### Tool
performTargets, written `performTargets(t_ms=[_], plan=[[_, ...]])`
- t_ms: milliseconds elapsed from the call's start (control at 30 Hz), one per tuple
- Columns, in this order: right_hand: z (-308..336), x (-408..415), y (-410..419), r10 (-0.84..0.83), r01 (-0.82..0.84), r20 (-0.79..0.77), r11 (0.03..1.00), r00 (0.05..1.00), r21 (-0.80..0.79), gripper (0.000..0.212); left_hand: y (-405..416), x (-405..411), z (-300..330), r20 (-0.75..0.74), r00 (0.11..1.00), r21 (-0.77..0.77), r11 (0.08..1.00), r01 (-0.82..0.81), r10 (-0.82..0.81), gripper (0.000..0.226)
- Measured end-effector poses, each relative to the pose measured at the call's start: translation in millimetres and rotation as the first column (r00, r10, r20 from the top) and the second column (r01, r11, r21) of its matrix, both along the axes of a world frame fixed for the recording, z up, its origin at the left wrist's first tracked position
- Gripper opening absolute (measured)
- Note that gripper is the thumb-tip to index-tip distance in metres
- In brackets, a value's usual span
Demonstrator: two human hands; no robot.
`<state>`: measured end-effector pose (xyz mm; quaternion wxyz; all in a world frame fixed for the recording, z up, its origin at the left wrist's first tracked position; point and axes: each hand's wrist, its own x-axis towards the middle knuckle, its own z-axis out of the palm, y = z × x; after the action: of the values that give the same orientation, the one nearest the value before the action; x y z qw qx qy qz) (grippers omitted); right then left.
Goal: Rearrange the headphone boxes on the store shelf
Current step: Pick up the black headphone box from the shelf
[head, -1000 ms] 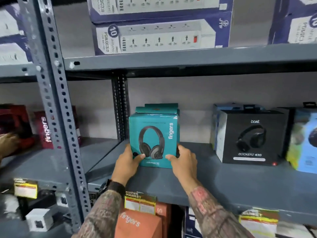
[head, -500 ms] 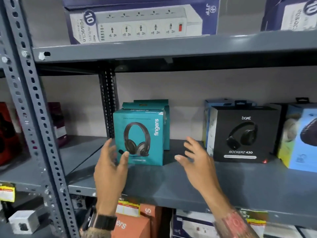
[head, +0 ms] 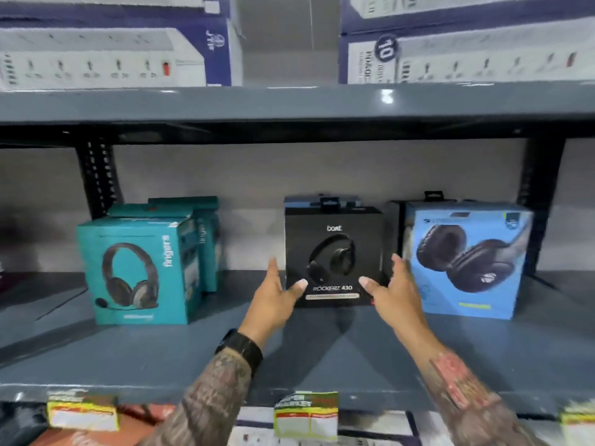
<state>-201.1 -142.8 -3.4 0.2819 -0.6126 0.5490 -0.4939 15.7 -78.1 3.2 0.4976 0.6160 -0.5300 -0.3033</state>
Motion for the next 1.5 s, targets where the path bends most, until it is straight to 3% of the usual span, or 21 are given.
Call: performTargets(t_ms=[67, 200, 367, 500, 667, 800, 900, 1267, 1500], plan=[[-1, -5, -17, 0.031, -0.035, 0.046, 0.996, 0.998, 0.084, 0.092, -17, -6, -3, -0.099, 0.995, 0.028, 0.999, -0.021, 0.024, 0.091], [-13, -6, -44, 0.106, -0.126, 0.136, 0.981, 0.985, 0.149, 0.078, -40, -4, -22, -0.09, 0.993, -0.03, 0.997, -0.076, 0.073, 0.035], [1, -3, -16, 0.083, -0.095, 0.115, 0.989, 0.99, 0.109, 0.051, -38, 3, -39, 0.057, 0.979, -0.099, 0.977, -0.188, 0.194, 0.037], [4, -9, 29, 0.017, -0.015, 0.123, 1.0, 0.992, -0.015, 0.053, 20, -8, -17, 0.09, 0.968, -0.142, 0.965, -0.22, 0.234, 0.018], [-1, -20, 103, 0.068, -0.03, 0.284, 0.99, 0.956, -0.135, 0.054, 110, -32, 1, 0.113, 0.932, -0.249, 0.918, -0.309, 0.345, 0.032], [-8, -31, 170, 0.098, -0.035, 0.341, 0.982, 0.935, -0.186, 0.053, 169, -42, -7, -0.023, 0.951, -0.231, 0.924, -0.304, 0.308, 0.041], [-18, -34, 194, 0.105, -0.014, 0.397, 0.974, 0.912, -0.226, 0.057, 193, -43, -7, -0.04, 0.957, -0.17, 0.942, -0.291, 0.288, 0.037], [-20, -25, 197, 0.139, -0.065, 0.329, 0.972, 0.934, -0.228, 0.054, 204, -33, -12, -0.073, 0.948, -0.272, 0.908, -0.318, 0.31, 0.055], [-16, 44, 177, 0.236, -0.201, 0.191, 0.962, 0.953, -0.185, 0.052, 203, 31, -37, -0.096, 0.879, -0.358, 0.807, -0.469, 0.468, 0.054]])
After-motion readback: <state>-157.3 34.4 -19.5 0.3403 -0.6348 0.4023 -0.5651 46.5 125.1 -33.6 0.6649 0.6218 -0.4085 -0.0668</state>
